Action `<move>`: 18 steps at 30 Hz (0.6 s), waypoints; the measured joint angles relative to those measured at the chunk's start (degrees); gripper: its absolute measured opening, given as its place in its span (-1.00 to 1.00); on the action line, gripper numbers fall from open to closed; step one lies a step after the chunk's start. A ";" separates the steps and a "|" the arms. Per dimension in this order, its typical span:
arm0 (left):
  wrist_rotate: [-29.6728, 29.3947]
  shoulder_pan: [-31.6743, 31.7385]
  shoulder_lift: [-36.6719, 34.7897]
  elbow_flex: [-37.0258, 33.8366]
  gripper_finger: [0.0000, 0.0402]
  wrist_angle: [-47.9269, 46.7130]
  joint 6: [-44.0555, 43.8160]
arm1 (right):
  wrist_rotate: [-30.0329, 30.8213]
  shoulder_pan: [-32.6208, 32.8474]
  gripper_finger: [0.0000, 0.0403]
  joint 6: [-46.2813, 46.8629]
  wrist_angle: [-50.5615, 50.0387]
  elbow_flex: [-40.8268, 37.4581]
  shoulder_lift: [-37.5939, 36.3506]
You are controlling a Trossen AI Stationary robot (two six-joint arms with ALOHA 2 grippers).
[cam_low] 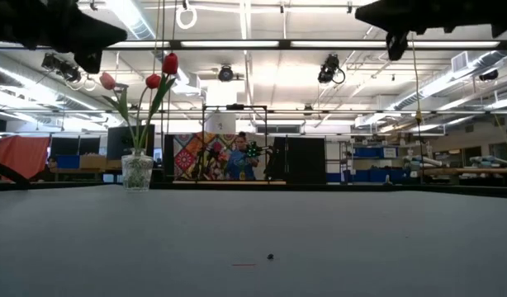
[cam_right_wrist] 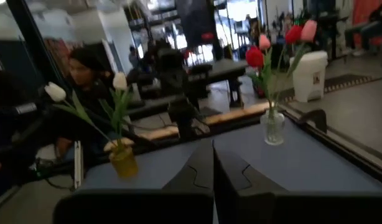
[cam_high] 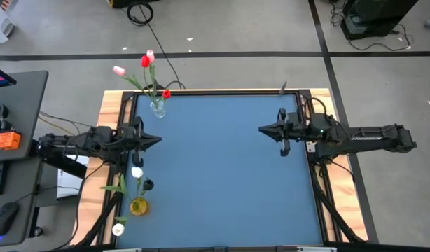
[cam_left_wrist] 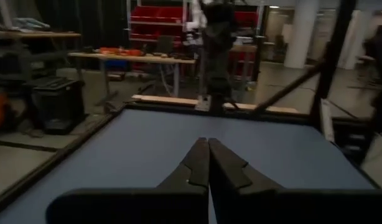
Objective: Sort flowers into vase by color
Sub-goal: Return to Home Position
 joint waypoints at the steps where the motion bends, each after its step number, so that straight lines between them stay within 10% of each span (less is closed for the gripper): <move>1: 0.68 -0.01 -0.88 -0.80 -0.98 -0.03 0.08 | -0.02 -0.14 -1.00 0.19 1.26 -1.13 -0.94; 18: 0.69 0.00 -6.93 -12.69 -0.98 13.31 -0.74 | -2.84 -1.76 -0.99 1.07 14.50 -12.87 -6.42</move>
